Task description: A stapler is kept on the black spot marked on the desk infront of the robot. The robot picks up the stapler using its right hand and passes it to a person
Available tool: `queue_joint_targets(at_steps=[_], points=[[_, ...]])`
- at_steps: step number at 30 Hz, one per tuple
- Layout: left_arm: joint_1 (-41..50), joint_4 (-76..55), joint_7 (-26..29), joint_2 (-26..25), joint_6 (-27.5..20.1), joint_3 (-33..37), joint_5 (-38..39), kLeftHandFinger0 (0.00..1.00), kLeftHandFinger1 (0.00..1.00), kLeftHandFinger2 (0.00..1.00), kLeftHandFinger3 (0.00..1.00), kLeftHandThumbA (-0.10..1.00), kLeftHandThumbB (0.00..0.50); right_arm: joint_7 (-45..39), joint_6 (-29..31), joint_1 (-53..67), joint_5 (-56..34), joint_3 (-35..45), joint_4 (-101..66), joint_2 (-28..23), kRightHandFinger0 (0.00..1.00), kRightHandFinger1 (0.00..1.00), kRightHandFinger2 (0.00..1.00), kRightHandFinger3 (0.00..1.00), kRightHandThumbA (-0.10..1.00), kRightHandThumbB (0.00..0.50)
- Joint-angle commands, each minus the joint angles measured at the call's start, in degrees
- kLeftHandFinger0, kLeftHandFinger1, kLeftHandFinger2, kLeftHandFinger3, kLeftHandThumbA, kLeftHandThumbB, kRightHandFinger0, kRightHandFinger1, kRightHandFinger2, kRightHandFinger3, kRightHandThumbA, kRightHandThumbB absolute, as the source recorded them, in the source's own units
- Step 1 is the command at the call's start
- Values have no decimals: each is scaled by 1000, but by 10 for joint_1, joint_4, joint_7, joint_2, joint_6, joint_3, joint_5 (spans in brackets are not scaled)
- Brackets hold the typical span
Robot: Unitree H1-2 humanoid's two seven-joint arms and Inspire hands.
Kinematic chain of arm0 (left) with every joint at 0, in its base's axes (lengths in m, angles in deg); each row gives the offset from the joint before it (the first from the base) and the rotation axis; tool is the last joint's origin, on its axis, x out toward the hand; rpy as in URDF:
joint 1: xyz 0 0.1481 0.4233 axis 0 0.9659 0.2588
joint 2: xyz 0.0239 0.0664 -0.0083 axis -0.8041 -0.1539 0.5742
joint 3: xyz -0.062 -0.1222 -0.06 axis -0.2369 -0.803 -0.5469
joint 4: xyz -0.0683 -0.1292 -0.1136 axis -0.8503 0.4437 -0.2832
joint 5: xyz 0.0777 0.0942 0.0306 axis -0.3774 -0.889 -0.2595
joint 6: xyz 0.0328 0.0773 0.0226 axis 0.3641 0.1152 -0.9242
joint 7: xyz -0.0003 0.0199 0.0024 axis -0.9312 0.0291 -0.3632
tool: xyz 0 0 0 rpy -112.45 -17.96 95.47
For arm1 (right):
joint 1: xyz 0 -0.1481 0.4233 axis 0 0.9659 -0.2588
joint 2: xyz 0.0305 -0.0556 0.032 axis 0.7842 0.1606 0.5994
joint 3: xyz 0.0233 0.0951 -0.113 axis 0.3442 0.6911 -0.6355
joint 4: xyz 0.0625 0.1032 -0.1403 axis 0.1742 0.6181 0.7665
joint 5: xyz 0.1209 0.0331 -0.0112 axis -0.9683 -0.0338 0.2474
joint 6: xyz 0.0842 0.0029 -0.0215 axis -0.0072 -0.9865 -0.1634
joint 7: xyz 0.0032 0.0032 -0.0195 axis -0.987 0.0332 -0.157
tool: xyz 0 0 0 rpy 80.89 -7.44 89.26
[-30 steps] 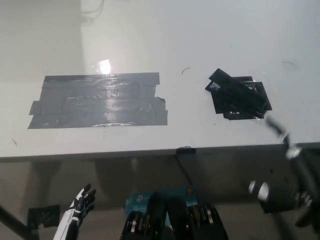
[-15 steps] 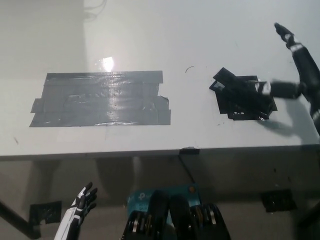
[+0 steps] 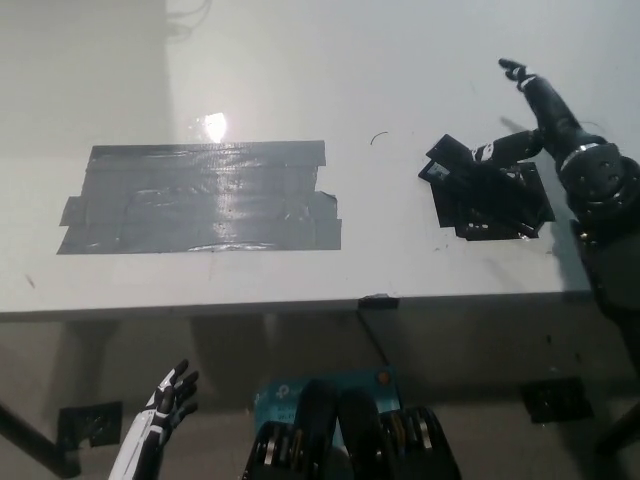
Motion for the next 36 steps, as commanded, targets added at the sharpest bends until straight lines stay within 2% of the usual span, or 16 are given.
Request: queue_joint_targets(at_steps=[1, 2, 4, 11, 14, 22, 26, 30, 36], points=[[-5, -9, -10, -6, -26, 1, 3, 963, 1000, 1000, 1000, 1000, 495, 26, 27, -51, 17, -13, 26, 1, 1000, 1000, 1000, 1000, 1000, 331], [-5, -9, -10, -6, -24, 1, 3, 963, 1000, 1000, 1000, 1000, 497, 27, 29, -53, 17, -14, 31, 2, 1000, 1000, 1000, 1000, 1000, 343], [-4, -11, -11, -6, -21, 1, 5, 954, 1000, 1000, 1000, 1000, 500, 27, 35, -58, 23, -23, 47, 3, 1000, 1000, 1000, 1000, 1000, 338], [-4, -15, -11, -8, -17, 1, 3, 927, 1000, 1000, 1000, 1000, 499, 35, 25, -72, 40, -45, 82, 2, 1000, 1000, 1000, 1000, 1000, 304], [-4, -15, -12, -7, -17, 0, 5, 917, 1000, 1000, 1000, 1000, 481, 34, 21, -77, 36, -44, 93, 4, 1000, 1000, 1000, 1000, 1000, 317], [-6, -17, -12, -5, -8, 1, 7, 924, 1000, 1000, 1000, 1000, 483, 29, 31, -75, 36, -51, 91, 6, 1000, 1000, 1000, 1000, 1000, 323], [-10, -15, -14, -8, -7, 0, 8, 910, 1000, 1000, 1000, 1000, 483, 29, 39, -75, 29, -47, 106, 8, 1000, 1000, 1000, 1000, 1000, 346], [-12, -12, -16, -8, -7, -1, 11, 911, 1000, 1000, 1000, 1000, 496, 25, 32, -73, 26, -44, 97, 11, 1000, 1000, 1000, 1000, 1000, 332], [-11, -13, -16, -7, -7, -2, 7, 853, 1000, 1000, 1000, 1000, 497, 24, 34, -71, 28, -49, 93, 17, 1000, 1000, 1000, 1000, 1000, 337]])
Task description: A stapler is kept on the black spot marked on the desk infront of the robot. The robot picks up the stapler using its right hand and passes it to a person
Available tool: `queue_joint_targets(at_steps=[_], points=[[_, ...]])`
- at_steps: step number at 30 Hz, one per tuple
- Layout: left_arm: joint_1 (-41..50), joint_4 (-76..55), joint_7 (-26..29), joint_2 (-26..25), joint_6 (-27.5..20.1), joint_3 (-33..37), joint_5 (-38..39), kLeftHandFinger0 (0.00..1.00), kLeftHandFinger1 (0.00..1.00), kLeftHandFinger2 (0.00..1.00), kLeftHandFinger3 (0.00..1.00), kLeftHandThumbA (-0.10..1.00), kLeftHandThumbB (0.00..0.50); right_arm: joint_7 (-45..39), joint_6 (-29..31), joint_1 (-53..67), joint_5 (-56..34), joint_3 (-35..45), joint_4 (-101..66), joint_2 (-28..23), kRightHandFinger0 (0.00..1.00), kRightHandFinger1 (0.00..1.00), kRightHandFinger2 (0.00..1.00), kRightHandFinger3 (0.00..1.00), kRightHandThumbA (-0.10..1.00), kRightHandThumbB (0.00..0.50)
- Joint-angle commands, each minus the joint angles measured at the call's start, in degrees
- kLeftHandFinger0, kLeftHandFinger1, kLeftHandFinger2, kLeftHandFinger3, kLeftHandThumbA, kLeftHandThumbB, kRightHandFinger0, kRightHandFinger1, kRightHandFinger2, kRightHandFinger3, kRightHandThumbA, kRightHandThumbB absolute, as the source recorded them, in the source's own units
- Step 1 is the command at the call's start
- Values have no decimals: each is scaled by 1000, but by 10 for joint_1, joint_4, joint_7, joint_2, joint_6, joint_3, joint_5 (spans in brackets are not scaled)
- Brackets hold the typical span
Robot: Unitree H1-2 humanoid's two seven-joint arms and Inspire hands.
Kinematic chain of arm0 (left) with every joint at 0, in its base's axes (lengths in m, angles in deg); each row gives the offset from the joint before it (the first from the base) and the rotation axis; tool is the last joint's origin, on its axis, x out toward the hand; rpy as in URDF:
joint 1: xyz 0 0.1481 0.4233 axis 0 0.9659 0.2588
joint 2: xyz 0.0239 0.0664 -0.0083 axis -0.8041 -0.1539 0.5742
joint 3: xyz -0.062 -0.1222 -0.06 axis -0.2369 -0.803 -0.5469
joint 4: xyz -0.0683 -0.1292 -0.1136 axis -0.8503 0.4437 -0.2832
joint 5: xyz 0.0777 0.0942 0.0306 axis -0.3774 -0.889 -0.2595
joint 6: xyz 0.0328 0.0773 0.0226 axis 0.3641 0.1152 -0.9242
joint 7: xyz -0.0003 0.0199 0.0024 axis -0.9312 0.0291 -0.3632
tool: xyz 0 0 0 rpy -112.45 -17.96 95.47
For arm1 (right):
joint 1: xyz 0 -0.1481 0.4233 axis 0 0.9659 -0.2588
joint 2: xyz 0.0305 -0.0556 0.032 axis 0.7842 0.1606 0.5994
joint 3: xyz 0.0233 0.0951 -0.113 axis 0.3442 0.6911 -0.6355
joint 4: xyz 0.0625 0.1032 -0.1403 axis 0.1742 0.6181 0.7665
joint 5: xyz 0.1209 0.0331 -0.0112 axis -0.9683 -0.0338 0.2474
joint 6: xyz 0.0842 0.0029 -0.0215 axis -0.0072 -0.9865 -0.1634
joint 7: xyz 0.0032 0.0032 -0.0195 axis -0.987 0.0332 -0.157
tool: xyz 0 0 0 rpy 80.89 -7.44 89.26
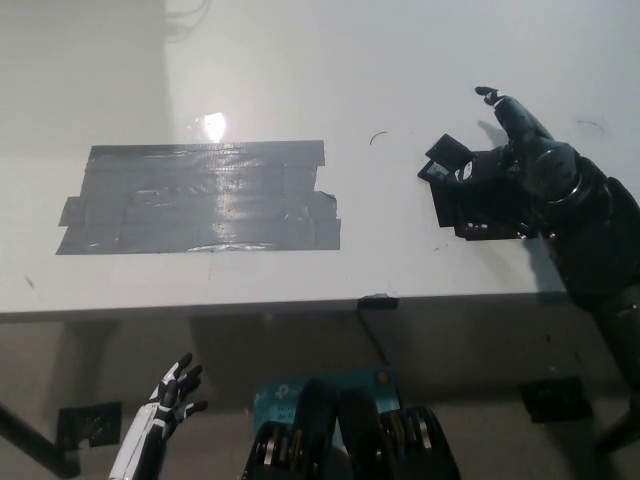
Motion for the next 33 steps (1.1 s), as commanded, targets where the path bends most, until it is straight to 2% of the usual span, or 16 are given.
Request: queue_joint_targets(at_steps=[1, 11, 18, 21, 22, 23, 24, 25, 26, 27, 28, 29, 30, 31, 32, 33], points=[[-3, -14, -8, -7, -5, -2, 5, 848, 1000, 1000, 1000, 1000, 495, 11, 24, -35, 0, 1, -8, 2, 1000, 1000, 1000, 1000, 1000, 346], [-8, -15, -9, -10, -6, -2, -2, 814, 1000, 1000, 1000, 1000, 477, 16, 37, -32, 4, -3, 21, 4, 1000, 1000, 1000, 1000, 1000, 326], [-10, -17, -11, -10, 0, -3, 1, 799, 1000, 1000, 1000, 1000, 482, 2, 33, -33, 5, -10, 37, 5, 1000, 1000, 1000, 1000, 1000, 310], [-11, -15, -11, -10, 0, -4, 2, 771, 1000, 1000, 1000, 1000, 476, -2, 24, -35, -3, -6, 47, 8, 1000, 1000, 1000, 1000, 1000, 360], [-12, -15, -11, -10, 1, -3, 1, 758, 1000, 1000, 1000, 1000, 472, -3, 29, -35, -5, -5, 52, 8, 1000, 1000, 1000, 1000, 1000, 349], [-12, -16, -11, -10, 1, -3, 1, 751, 996, 1000, 1000, 1000, 466, -5, 40, -37, -5, -8, 59, 7, 1000, 1000, 1000, 1000, 1000, 315], [-12, -18, -11, -10, 2, -3, 1, 750, 995, 1000, 1000, 1000, 465, -7, 53, -39, -4, -11, 66, 6, 1000, 1000, 1000, 1000, 1000, 310], [-12, -18, -11, -10, 2, -3, 2, 741, 988, 1000, 1000, 1000, 458, -10, 57, -40, -6, -11, 71, 6, 993, 993, 990, 1000, 1000, 231], [-12, -18, -11, -10, 2, -4, 2, 738, 985, 1000, 1000, 1000, 458, -13, 62, -42, -10, -9, 76, 6, 780, 811, 836, 857, 1000, 235], [-12, -19, -11, -10, 3, -4, 2, 738, 985, 1000, 1000, 1000, 458, -13, 63, -42, -10, -9, 77, 6, 780, 811, 836, 857, 1000, 235], [-12, -19, -12, -10, 4, -4, 2, 733, 981, 1000, 1000, 1000, 464, -15, 61, -41, -10, -9, 75, 6, 416, 483, 523, 564, 1000, 198], [-12, -20, -12, -10, 5, -4, 3, 733, 981, 1000, 1000, 1000, 464, -17, 60, -41, -10, -9, 73, 6, 416, 483, 523, 564, 1000, 198], [-14, -20, -13, -11, 8, -4, 2, 723, 974, 1000, 997, 1000, 464, -18, 62, -40, -11, -9, 69, 5, 216, 162, 173, 228, 987, 144], [-16, -20, -13, -11, 9, -3, 2, 704, 962, 1000, 987, 1000, 463, -10, 61, -38, -6, -10, 64, 7, 43, 84, 181, 210, 938, 108], [-18, -20, -13, -11, 11, -3, 2, 694, 956, 1000, 983, 1000, 470, -3, 63, -38, -3, -11, 60, 9, 9, 123, 286, 258, 917, 80], [-18, -20, -13, -11, 12, -3, 2, 680, 947, 1000, 973, 1000, 472, -4, 68, -39, -5, -10, 61, 9, 38, 237, 465, 289, 910, 62]])
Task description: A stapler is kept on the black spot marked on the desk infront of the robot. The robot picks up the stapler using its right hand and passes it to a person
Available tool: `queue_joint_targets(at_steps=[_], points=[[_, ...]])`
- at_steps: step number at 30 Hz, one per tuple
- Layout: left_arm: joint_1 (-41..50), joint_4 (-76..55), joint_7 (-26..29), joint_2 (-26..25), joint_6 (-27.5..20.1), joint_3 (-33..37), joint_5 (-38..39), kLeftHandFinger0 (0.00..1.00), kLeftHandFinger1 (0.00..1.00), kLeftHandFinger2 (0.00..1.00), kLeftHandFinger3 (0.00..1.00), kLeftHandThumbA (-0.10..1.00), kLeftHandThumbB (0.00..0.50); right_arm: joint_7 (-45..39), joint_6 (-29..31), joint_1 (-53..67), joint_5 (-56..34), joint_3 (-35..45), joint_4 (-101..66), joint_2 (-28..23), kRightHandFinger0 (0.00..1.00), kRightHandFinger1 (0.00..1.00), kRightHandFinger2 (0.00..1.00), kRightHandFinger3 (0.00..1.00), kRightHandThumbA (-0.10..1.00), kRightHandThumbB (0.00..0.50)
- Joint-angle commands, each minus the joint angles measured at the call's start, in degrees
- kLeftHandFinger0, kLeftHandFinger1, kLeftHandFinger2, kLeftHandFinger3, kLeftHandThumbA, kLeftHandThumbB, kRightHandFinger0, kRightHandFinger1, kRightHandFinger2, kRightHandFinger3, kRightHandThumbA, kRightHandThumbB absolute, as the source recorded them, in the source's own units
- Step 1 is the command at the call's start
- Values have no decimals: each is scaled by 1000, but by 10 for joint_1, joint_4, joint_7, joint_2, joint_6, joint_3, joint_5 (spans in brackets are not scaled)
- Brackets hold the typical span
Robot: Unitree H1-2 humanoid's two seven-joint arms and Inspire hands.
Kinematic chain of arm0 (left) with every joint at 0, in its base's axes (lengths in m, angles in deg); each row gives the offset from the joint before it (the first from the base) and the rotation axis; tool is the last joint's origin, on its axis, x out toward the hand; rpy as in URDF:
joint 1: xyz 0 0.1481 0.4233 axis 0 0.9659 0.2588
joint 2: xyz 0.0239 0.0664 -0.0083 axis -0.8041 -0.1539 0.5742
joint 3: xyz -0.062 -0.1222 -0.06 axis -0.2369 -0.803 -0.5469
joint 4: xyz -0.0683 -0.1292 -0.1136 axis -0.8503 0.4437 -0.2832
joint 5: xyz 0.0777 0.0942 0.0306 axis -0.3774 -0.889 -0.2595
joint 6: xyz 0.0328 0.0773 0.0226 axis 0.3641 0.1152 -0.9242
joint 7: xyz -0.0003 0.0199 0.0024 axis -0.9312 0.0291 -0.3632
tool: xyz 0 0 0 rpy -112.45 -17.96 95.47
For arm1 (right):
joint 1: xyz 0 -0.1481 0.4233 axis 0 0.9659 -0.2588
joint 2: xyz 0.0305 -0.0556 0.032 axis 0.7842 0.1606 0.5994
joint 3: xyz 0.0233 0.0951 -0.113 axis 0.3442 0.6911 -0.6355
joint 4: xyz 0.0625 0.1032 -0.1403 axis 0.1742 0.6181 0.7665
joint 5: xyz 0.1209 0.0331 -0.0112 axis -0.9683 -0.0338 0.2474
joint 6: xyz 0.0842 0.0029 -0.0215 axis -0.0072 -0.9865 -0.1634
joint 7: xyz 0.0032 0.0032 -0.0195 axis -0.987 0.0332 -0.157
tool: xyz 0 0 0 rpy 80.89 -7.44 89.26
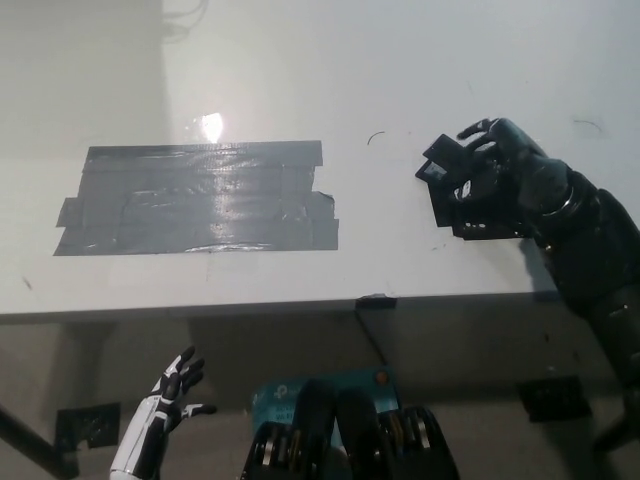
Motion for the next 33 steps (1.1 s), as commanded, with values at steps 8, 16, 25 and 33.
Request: queue_joint_targets(at_steps=[8, 16, 25, 33], points=[[-11, -15, -10, -9, 4, -4, 9, 586, 883, 1000, 946, 1000, 468, 3, 53, -24, -19, 14, -33, -1, 141, 352, 583, 343, 890, 64], [-17, -15, -14, -11, 6, -1, 9, 508, 780, 928, 942, 1000, 479, 10, 32, -19, -37, 41, -36, -2, 133, 362, 573, 291, 858, 47], [-23, -17, -20, -11, 14, -4, 18, 408, 672, 848, 913, 1000, 487, -48, -14, -26, -142, 135, -29, -1, 2, 286, 582, 335, 871, 0], [-31, -12, -21, -10, 10, -5, 21, 359, 648, 820, 905, 1000, 478, -125, -110, -66, -330, 308, -26, 6, 0, 0, 1, 113, 836, 29]])
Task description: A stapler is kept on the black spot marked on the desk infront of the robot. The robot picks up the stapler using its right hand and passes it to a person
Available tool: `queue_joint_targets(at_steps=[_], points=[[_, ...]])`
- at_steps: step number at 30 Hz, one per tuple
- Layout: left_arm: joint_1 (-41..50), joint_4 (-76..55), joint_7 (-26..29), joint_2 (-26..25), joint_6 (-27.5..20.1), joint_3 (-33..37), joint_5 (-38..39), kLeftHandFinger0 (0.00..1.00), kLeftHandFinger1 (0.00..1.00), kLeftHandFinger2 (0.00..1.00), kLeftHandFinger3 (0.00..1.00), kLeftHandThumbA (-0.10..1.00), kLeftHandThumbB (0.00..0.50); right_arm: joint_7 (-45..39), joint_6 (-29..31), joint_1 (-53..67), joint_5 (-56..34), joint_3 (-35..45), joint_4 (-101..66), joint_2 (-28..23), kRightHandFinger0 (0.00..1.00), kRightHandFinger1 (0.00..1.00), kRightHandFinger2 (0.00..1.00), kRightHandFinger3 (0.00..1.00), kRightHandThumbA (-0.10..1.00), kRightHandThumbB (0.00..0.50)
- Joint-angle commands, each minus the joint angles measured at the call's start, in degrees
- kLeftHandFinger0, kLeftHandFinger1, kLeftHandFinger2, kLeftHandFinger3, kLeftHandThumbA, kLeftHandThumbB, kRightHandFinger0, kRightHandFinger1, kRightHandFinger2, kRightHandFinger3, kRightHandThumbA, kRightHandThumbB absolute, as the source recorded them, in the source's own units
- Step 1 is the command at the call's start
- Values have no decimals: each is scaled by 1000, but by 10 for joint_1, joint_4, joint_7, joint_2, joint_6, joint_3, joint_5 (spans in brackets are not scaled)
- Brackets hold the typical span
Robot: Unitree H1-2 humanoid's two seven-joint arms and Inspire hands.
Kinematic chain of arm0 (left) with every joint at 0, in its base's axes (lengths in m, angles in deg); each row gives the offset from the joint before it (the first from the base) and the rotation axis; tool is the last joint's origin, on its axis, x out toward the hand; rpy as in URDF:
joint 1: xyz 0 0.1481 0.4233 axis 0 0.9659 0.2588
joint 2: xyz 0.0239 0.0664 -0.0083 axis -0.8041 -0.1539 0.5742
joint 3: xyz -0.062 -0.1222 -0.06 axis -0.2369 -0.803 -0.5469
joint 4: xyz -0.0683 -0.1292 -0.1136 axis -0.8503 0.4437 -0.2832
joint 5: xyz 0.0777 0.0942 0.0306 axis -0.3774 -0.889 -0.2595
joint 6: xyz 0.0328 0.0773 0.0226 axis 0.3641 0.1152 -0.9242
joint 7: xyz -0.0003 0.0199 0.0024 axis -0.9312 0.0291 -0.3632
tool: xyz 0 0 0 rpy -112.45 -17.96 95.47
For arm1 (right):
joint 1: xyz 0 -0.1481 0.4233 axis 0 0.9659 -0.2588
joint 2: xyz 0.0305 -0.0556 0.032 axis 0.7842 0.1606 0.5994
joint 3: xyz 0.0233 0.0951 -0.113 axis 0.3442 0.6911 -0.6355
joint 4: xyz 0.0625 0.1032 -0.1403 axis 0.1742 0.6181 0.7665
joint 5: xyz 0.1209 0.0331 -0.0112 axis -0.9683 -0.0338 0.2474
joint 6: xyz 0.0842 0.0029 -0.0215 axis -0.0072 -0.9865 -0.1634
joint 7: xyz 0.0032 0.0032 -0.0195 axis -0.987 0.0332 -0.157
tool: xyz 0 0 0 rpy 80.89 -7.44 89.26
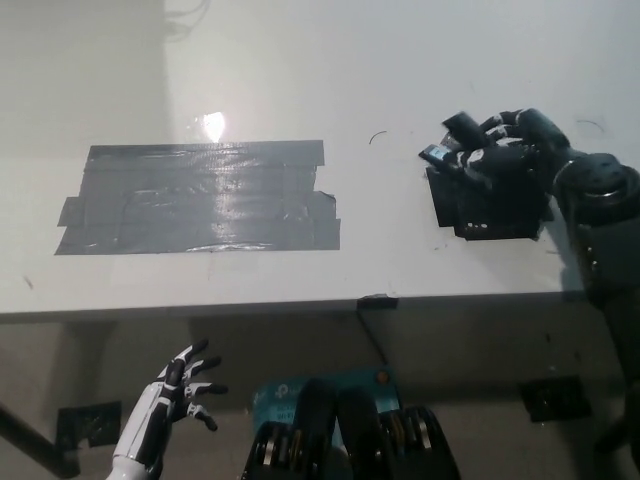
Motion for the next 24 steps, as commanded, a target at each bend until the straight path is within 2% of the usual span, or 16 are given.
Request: queue_joint_targets(at_steps=[1, 2, 3, 4, 5, 6, 8, 12, 14, 15, 20, 24], points=[[-12, -15, -13, -8, -4, -4, 15, 357, 647, 819, 904, 1000, 477, -98, -85, -79, -217, 130, -7, -4, 0, 0, 0, 87, 823, 19], [-12, -15, -13, -8, -4, -4, 15, 352, 647, 817, 903, 1000, 480, -108, -85, -83, -233, 137, -5, -5, 0, 0, 0, 60, 801, 20], [-12, -15, -13, -8, -3, -4, 15, 348, 647, 817, 899, 1000, 479, -114, -85, -90, -261, 147, 2, -6, 0, 0, 0, 66, 740, 18], [-14, -15, -12, -8, -2, -4, 15, 340, 643, 807, 887, 1000, 476, -118, -85, -99, -286, 152, 3, -7, 0, 0, 0, 20, 660, 21], [-15, -15, -12, -8, 0, -5, 16, 338, 642, 805, 885, 1000, 477, -121, -85, -105, -301, 154, 5, -7, 0, 0, 0, 4, 653, 21], [-16, -15, -12, -8, 1, -5, 16, 337, 641, 804, 884, 1000, 477, -122, -85, -108, -310, 155, 6, -7, 0, 0, 0, 1, 651, 21], [-17, -15, -12, -8, 2, -6, 17, 334, 640, 803, 883, 1000, 489, -130, -85, -113, -327, 142, -7, -8, 0, 0, 0, 0, 761, 0], [-16, -17, -11, -8, 3, -6, 15, 323, 640, 797, 876, 1000, 484, -131, -85, -119, -367, 116, -38, -7, 0, 0, 0, 0, 760, 2], [-15, -18, -10, -9, 4, -5, 12, 323, 641, 797, 876, 1000, 491, -123, -85, -122, -376, 109, -48, -3, 0, 0, 0, 0, 710, 13], [-15, -18, -10, -9, 4, -5, 10, 326, 640, 796, 879, 1000, 486, -121, -85, -129, -373, 108, -46, 0, 0, 0, 0, 0, 739, 1], [-15, -17, -8, -9, 4, -4, 7, 321, 631, 786, 876, 1000, 484, -96, -85, -153, -371, 99, -44, 19, 0, 0, 0, 0, 720, 0], [-15, -15, -5, -7, 2, -2, 3, 302, 613, 776, 858, 1000, 492, -70, -85, -170, -358, 88, -39, 34, 0, 0, 0, 0, 729, 14]])
